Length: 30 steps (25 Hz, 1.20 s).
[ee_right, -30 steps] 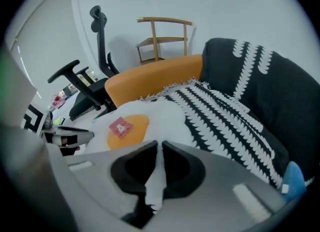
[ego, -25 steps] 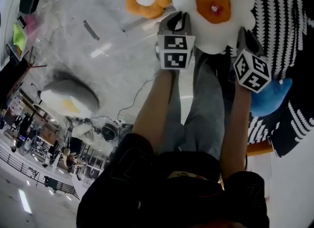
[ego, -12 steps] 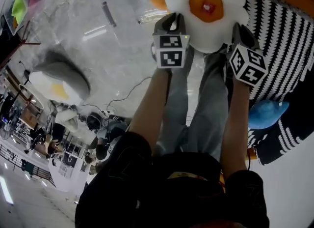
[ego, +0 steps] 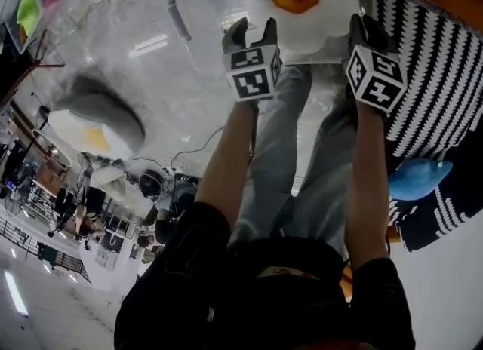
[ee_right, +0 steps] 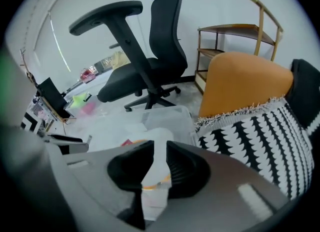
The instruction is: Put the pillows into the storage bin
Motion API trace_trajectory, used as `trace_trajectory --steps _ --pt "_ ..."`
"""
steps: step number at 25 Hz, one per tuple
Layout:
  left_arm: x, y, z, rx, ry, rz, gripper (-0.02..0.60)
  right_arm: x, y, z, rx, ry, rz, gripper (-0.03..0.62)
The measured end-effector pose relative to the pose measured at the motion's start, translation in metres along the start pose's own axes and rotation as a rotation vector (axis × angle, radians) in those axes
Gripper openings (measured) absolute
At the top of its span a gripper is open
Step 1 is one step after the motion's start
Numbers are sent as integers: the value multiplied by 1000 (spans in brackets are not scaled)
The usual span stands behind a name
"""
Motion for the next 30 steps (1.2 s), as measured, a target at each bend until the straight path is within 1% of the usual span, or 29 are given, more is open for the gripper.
trace_trajectory --steps 1,2,4,6,7,8,9,10,11,12,15,18,21,25,28,30 --pt "-3 2 -2 -27 -16 15 236 -3 1 -1 0 3 16 81" --pt "-5 4 -5 -42 -10 27 226 -7 1 -2 7 14 28 81" --pt "-9 7 -13 -56 24 40 189 -21 -1 -5 27 48 47 81" --pt "-12 8 -22 -82 34 33 137 -40 -3 -8 38 76 65 81" --pt "-14 8 -25 -95 35 27 102 -51 -4 -8 44 89 72 80" --pt "-17 9 -29 -109 40 25 43 -62 -5 -8 53 105 76 65" --pt "-22 9 -33 -124 47 27 14 -73 -8 -7 69 125 75 52" --pt "-26 9 -39 -142 60 31 11 -82 -12 -7 86 146 68 23" --pt "-27 9 -46 -159 80 35 11 -88 -15 -8 100 166 56 20" --pt "-28 10 -53 -172 107 38 11 -93 -19 -10 108 185 44 3" --pt "-26 13 -71 -209 209 55 11 -107 -27 -14 101 248 12 3" --pt "-20 14 -82 -240 311 82 11 -112 -29 -14 103 301 -17 3" --pt "-20 14 -114 -271 408 108 11 -120 -44 -33 95 375 -67 3" --pt "-41 5 -183 -357 503 142 11 -154 -84 -75 26 462 -126 3" --pt "-52 -5 -235 -406 616 147 11 -182 -118 -107 -61 558 -173 3" --pt "-60 -12 -270 -436 673 147 11 -204 -143 -126 -117 622 -204 3"
Point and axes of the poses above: the fingertips, and each gripper's own axes: y forward along the fingers, z to its left, x out of its top, the point moved 3 cm from there along -y, backward along the fingers, and after that the axes turned 14 degrees about z, right-handed, at the moved point
